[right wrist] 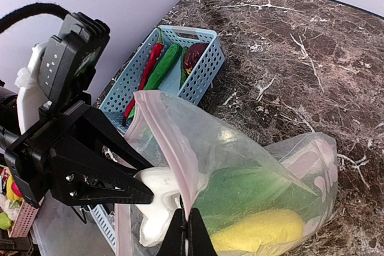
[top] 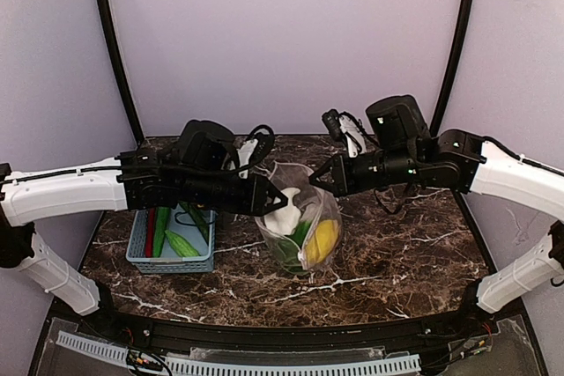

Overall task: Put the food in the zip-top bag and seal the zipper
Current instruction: Place the fake vegetable in the zipper food storage bag.

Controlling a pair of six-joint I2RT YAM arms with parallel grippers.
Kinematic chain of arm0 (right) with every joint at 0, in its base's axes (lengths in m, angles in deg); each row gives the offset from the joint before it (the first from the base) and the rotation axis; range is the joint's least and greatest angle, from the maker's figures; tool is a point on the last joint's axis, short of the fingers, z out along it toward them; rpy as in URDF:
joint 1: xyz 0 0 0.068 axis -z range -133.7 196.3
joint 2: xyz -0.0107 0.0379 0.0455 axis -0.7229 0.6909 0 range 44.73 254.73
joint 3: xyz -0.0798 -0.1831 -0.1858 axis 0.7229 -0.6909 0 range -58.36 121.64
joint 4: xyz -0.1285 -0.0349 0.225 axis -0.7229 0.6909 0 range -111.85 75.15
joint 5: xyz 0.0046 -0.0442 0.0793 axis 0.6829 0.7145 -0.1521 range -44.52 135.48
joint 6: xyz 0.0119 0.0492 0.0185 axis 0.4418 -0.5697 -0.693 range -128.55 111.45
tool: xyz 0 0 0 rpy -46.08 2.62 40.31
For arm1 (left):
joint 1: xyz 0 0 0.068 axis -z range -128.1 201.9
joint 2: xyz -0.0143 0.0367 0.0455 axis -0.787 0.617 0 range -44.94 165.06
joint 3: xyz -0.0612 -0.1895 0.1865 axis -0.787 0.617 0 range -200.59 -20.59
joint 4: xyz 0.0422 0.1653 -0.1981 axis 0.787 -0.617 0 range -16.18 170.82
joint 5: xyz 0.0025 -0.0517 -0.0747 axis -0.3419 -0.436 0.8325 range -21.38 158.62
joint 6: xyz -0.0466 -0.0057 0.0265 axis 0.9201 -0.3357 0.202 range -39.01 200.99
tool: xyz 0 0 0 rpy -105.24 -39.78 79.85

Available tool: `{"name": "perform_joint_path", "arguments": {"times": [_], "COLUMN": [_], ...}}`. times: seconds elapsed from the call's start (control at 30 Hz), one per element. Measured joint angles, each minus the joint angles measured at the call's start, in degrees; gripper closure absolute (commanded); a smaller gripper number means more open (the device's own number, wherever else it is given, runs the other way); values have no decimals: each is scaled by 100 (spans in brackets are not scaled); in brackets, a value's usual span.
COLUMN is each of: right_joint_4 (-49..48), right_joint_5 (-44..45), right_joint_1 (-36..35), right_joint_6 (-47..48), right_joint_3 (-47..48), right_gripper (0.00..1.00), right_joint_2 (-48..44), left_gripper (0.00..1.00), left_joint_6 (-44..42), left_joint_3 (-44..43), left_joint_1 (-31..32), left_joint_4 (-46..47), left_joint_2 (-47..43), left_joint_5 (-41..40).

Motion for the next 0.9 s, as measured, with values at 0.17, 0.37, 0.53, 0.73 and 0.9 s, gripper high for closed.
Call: {"name": "perform_joint_path", "arguments": {"times": [0.17,0.37,0.53,0.73,0.9], "right_joint_4": [-4,-2,0,-2,0], "right_joint_5": [0,0,0,0,2], "right_joint_1": [0,0,0,0,0], "right_joint_6": [4,4,7,9,9], "right_joint_3": [42,42,44,42,42], "right_gripper": [100,100,100,100,100], "right_joint_2": [35,52,52,52,52], "left_gripper": [78,61,48,45,44], "left_joint_6": [-15,-72,-170,-264,-361], "left_joint_3": [-70,-380,-450,-525,-551], "left_joint_1": [0,4,4,9,9], "left_joint_4": [-247,-442,-522,-638,-713], "left_joint_2": [105,457,560,553,378], "left_joint_5": [-170,-365,-426,-424,-299]}}
